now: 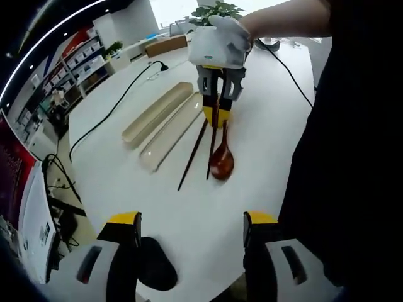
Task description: Arrange the utensils inside the cutlery case until each visible utensil rests in its matching compartment.
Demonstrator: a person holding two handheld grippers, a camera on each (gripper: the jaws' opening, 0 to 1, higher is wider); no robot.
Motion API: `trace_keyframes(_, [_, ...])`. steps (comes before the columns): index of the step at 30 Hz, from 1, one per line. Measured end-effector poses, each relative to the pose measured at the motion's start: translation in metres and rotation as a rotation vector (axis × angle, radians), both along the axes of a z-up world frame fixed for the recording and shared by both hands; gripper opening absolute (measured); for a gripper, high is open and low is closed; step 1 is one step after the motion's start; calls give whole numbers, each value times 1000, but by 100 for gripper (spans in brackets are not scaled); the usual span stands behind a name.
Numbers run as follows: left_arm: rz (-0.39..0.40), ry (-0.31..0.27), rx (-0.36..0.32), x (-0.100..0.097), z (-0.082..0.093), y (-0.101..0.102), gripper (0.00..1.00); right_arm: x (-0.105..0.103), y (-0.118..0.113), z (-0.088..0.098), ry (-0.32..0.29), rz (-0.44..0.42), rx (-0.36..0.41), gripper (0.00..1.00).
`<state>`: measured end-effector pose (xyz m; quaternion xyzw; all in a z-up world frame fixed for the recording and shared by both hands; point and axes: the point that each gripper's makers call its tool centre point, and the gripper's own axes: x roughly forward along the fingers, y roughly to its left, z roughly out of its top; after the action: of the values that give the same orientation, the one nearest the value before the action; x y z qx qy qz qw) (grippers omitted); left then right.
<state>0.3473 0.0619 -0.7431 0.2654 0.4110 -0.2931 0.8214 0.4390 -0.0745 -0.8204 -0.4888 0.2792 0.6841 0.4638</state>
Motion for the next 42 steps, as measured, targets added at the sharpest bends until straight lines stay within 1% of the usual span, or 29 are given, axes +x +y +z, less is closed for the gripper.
trace_keyframes(4, [1,7,0,-2,-3,0,67,0,0,-1,-10,8,-11,1])
trace_keyframes(11, [-3,18,-2,-7,-8,-2,67,-1,1,-1,-6,5,-22,1])
trace_keyframes(16, [-1,36,-3,-10,-12,-2,67,-2,1,-2,-33,24,-45,1])
trace_keyframes(19, [1,44,-10,-12,-17,-3,67,-1,2,-2,-24,-5,-67,1])
trace_keyframes(22, [-8,61,0,-15,-22,-4,67,0,3,-3,-22,-31,-95,1])
trace_keyframes(26, [-10,55,-10,-15,-19,-7,67,-1,3,-4,-48,-30,-141,1])
trace_keyframes(29, [-11,50,-4,-14,-17,-5,67,-1,3,-5,-77,-6,-200,1])
trace_keyframes(34, [-9,37,6,-12,-12,-2,66,0,5,-6,-81,-12,-276,1])
trace_keyframes(37, [-8,31,8,-13,-10,-1,66,0,4,-6,-81,-9,-299,1])
trace_keyframes(42, [-1,26,14,-17,-7,1,66,0,2,-6,-76,-4,-308,1])
